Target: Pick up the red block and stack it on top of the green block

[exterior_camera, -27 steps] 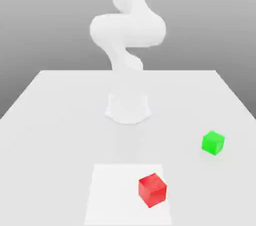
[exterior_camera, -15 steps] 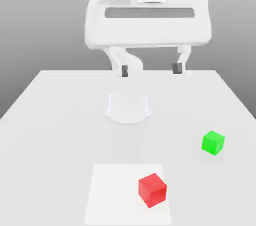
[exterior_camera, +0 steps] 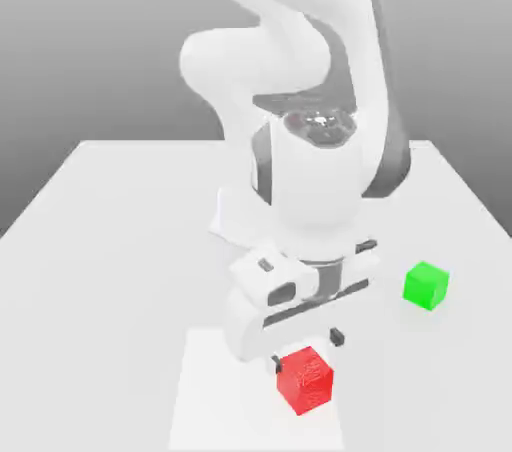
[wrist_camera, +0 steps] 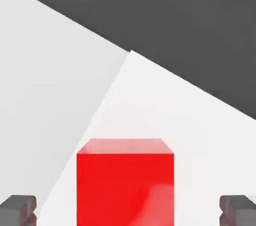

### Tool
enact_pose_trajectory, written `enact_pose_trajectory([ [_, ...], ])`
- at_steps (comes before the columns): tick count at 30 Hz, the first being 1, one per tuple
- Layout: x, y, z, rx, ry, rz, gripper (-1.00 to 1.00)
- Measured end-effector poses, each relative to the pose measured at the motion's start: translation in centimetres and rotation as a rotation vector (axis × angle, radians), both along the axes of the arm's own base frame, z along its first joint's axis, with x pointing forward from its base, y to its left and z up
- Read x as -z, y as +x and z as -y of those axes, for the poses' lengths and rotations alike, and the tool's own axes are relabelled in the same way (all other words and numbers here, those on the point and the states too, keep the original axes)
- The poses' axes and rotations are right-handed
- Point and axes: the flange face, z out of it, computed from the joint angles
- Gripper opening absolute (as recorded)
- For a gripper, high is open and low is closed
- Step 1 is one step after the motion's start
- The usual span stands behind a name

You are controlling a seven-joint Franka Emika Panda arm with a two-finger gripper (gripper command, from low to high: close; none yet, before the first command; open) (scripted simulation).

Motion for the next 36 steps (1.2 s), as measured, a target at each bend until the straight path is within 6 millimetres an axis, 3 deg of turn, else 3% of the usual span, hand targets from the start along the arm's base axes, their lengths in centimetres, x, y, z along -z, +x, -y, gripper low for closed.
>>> enact_pose_trajectory([
  [1, 0.8, -0.1, 0.0, 0.0, 0.0, 0.0, -1.0],
  [8, 0.8, -0.1, 0.0, 0.0, 0.0, -0.001, -1.0],
  [14, -5.0, -0.3, -0.6, -0.024, 0.002, -0.002, -1.0],
  [19, -6.9, -6.2, -11.4, -0.502, 0.02, -0.005, -1.0],
  [22, -7.8, -10.3, -15.5, -0.769, 0.022, -0.006, -1.0],
  [29, -8.5, -20.2, -21.3, -1.338, 0.002, -0.003, -1.0],
  [35, -3.6, -21.1, -21.6, -1.388, -0.003, -0.002, -1.0],
  [36, -2.8, -21.1, -21.6, -1.389, -0.002, -0.002, 1.0],
])
